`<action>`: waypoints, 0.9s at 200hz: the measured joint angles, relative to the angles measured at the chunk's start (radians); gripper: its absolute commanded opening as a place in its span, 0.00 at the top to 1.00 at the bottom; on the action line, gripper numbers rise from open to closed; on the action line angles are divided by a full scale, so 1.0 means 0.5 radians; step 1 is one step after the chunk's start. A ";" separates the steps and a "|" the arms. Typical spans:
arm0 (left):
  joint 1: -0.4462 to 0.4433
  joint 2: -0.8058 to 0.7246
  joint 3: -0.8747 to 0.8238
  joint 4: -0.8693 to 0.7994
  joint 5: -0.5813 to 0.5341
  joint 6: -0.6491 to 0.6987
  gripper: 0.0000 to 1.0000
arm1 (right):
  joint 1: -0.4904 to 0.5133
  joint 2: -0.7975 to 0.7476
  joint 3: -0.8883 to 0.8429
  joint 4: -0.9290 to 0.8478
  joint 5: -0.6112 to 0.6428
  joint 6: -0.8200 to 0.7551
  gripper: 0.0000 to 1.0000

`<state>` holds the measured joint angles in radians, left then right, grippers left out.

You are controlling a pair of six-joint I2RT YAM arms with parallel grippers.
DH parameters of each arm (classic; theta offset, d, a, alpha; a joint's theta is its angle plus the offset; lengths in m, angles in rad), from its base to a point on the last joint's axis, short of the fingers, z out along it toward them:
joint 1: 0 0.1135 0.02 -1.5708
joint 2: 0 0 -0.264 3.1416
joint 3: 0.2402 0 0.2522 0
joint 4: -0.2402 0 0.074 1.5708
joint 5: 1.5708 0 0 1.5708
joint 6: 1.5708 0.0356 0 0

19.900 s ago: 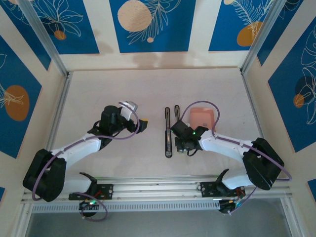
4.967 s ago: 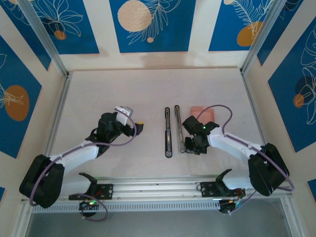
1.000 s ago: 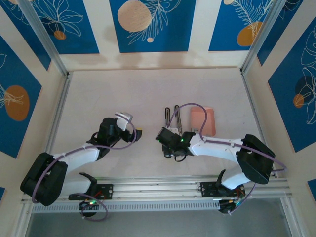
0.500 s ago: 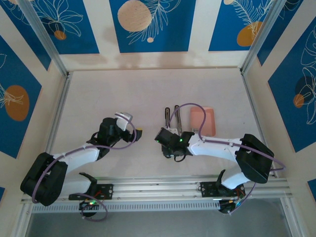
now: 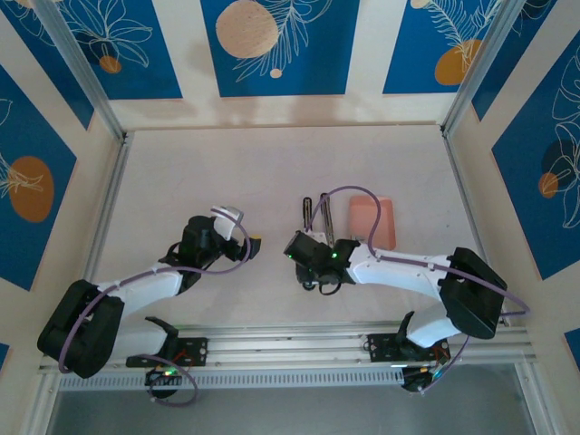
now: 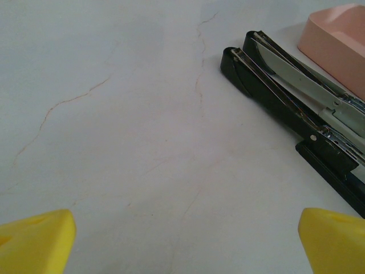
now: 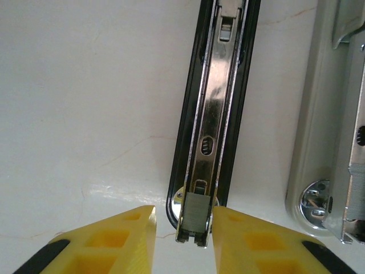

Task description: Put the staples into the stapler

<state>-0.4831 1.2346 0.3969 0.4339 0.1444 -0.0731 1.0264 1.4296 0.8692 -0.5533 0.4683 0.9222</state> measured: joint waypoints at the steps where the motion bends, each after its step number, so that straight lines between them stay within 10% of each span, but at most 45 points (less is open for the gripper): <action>1: 0.000 0.000 0.000 0.000 0.000 0.000 0.00 | -0.002 -0.002 -0.002 0.003 -0.002 0.000 0.70; 180: 0.000 0.000 0.000 0.000 0.000 0.000 0.00 | -0.100 0.004 -0.161 0.110 -0.152 0.040 0.77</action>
<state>-0.4831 1.2346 0.3969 0.4339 0.1444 -0.0731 0.9764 1.4315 0.7887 -0.4984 0.3923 0.9421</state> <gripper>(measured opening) 0.998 0.227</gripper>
